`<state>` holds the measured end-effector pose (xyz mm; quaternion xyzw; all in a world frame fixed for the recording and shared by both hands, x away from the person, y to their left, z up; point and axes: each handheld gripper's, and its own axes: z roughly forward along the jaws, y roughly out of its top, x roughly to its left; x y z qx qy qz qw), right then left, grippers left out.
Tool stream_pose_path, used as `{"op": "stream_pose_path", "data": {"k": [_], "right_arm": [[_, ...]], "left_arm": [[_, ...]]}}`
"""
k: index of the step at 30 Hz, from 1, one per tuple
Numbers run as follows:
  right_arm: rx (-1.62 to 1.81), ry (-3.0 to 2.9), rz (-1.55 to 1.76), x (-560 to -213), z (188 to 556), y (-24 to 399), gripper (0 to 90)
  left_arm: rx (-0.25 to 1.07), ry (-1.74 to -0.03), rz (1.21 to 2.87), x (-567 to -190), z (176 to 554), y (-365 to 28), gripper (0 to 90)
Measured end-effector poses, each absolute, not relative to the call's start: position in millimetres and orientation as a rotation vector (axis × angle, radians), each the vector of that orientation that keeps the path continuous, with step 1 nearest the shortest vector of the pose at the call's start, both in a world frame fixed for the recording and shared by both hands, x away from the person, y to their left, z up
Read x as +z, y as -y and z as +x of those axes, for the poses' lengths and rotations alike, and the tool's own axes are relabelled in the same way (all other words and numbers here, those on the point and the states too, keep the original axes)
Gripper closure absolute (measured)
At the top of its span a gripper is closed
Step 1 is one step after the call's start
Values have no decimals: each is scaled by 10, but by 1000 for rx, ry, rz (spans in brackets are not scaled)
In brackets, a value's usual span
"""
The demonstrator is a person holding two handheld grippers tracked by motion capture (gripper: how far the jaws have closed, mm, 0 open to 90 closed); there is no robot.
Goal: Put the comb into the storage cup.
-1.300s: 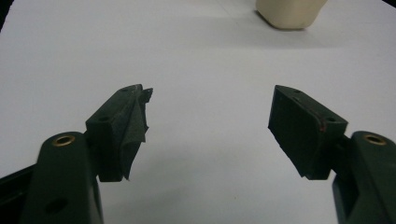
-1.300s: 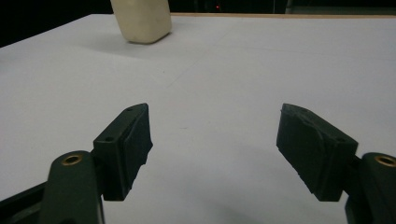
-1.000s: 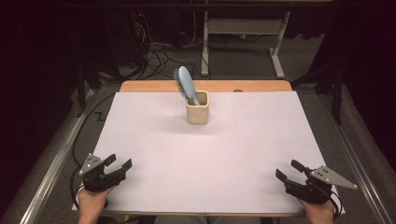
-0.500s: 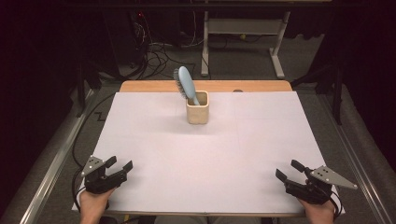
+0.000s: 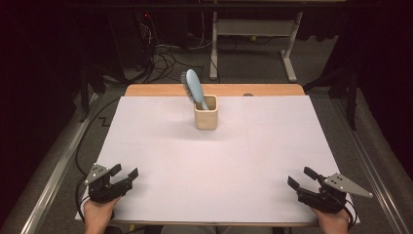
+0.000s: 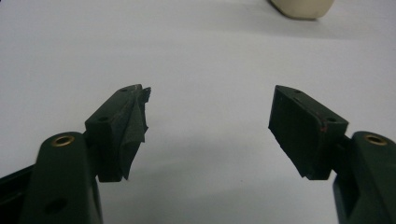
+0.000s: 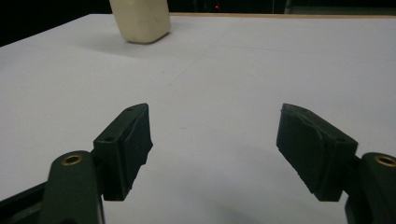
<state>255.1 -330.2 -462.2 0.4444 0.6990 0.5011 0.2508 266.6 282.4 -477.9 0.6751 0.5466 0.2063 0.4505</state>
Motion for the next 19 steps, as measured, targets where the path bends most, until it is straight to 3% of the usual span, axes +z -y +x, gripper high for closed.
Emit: {"op": "stream_pose_path", "data": {"k": [19], "right_arm": [[1366, -1899, 1214, -4620, 2548, 3306, 271]], "left_arm": [[522, -1338, 1689, -4776, 2656, -2794, 285]]}}
